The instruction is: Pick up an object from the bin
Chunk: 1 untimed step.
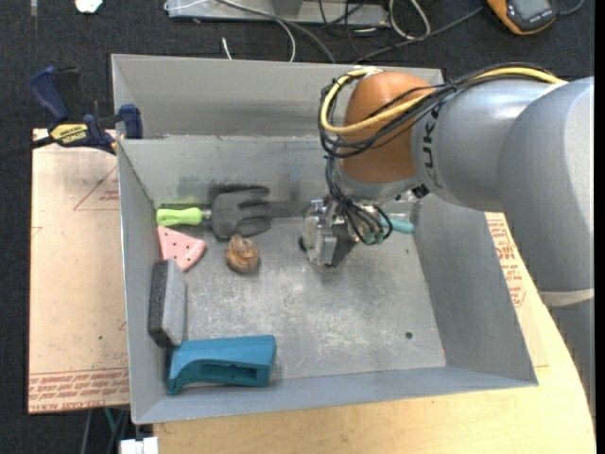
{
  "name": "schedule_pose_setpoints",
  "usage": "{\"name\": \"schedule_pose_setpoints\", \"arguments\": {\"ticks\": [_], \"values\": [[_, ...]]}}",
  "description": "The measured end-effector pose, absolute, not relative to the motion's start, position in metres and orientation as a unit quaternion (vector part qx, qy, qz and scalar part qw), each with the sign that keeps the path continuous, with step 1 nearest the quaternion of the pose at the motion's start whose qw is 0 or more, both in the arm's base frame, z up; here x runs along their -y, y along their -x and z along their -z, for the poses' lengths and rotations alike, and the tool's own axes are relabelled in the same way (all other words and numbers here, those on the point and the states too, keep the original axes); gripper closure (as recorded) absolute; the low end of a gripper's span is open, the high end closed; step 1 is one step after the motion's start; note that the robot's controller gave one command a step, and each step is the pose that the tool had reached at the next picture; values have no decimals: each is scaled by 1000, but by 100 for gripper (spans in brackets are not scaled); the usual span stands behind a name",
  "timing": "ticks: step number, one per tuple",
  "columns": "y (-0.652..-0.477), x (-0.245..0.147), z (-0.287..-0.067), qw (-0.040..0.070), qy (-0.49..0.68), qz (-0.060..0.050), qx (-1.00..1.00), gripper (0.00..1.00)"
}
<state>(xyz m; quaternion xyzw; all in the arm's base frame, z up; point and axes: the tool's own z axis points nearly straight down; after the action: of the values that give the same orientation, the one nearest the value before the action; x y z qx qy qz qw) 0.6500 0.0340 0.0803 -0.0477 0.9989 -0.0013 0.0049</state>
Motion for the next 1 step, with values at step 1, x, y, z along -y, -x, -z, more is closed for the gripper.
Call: {"name": "schedule_pose_setpoints", "arguments": {"ticks": [1], "values": [[-651, -34, -90, 5, 48, 1, -999, 100]]}}
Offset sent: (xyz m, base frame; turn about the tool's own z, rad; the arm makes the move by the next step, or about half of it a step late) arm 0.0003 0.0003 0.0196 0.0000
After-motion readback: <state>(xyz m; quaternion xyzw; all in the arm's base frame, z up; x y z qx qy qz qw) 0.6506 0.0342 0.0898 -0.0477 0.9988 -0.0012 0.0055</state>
